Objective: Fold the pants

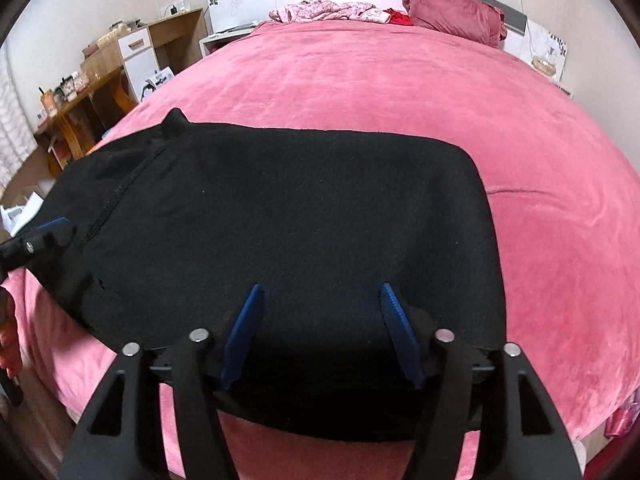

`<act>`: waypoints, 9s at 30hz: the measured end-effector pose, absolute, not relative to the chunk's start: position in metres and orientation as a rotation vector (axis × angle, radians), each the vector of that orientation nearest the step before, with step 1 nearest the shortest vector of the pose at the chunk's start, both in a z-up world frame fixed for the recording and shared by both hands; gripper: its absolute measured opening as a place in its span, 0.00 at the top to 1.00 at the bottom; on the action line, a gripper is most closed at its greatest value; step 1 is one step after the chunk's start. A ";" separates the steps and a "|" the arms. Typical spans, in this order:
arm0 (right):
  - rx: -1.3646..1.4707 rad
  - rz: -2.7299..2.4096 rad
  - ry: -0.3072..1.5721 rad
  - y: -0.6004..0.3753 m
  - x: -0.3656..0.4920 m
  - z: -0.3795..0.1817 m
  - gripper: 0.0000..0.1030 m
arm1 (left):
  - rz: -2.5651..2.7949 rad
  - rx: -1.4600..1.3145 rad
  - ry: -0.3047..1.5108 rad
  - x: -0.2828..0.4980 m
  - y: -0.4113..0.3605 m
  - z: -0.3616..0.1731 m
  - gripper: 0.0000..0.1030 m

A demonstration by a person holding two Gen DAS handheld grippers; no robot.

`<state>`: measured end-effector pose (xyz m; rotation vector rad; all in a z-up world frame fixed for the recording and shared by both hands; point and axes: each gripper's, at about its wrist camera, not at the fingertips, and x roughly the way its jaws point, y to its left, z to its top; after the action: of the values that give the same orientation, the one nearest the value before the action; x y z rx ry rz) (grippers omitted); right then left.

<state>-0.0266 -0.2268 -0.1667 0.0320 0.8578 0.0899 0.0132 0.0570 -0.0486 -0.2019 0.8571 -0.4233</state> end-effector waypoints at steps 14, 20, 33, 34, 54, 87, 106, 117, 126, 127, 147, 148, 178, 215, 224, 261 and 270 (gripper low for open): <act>0.252 0.060 0.749 -0.255 -0.029 -0.142 0.02 | 0.124 -0.713 0.731 -0.038 0.207 -0.030 0.10; 0.298 0.074 0.752 -0.258 -0.031 -0.143 0.02 | 0.103 -0.891 0.837 -0.041 0.230 -0.045 0.40; 0.322 0.095 0.743 -0.264 -0.034 -0.143 0.02 | 0.146 -1.072 0.932 -0.046 0.244 -0.056 0.52; 0.332 0.096 0.743 -0.266 -0.034 -0.144 0.02 | 0.135 -1.085 0.932 -0.049 0.244 -0.055 0.48; 0.336 0.098 0.750 -0.268 -0.033 -0.145 0.02 | 0.227 -0.942 0.860 -0.028 0.242 -0.067 0.43; 0.478 0.091 0.732 -0.282 -0.035 -0.137 0.02 | -0.336 -0.339 0.529 -0.022 0.071 0.081 0.88; 0.715 0.192 0.641 -0.315 -0.045 -0.113 0.03 | -0.808 0.229 0.719 -0.030 -0.118 -0.019 0.88; 0.763 0.285 0.728 -0.312 -0.040 -0.124 0.17 | -0.917 0.034 0.692 -0.026 -0.081 0.006 0.37; 0.658 0.263 0.797 -0.294 -0.039 -0.127 0.24 | -0.469 -0.256 0.712 0.040 0.017 0.006 0.37; 0.643 0.254 0.809 -0.293 -0.037 -0.128 0.25 | -0.439 -0.265 0.722 0.043 0.024 0.002 0.37; 0.504 0.168 0.940 -0.275 -0.023 -0.133 0.32 | -0.256 -0.206 0.794 0.047 0.057 -0.041 0.29; 0.499 0.169 0.941 -0.275 -0.023 -0.134 0.32 | -0.257 -0.208 0.797 0.047 0.057 -0.042 0.29; 0.698 0.369 1.008 -0.252 0.028 -0.145 0.86 | -0.248 -0.321 0.860 0.046 0.081 -0.057 0.21; 0.421 0.183 0.727 -0.319 -0.020 -0.059 0.64 | -0.620 0.068 0.858 0.036 -0.067 0.000 0.14; 0.283 0.146 0.867 -0.310 0.045 -0.122 0.87 | -0.508 0.249 0.837 0.112 -0.111 -0.033 0.18; 0.347 -0.063 0.919 -0.333 -0.053 -0.153 0.41 | -0.535 0.225 0.804 0.014 -0.065 -0.064 0.12; 0.334 -0.073 0.906 -0.324 -0.051 -0.132 0.24 | -0.546 0.036 0.816 0.007 -0.032 -0.050 0.09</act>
<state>-0.0510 -0.3241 -0.1321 0.3338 0.9064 -0.0726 0.0066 -0.0318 -0.0499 0.0359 0.8162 -0.5459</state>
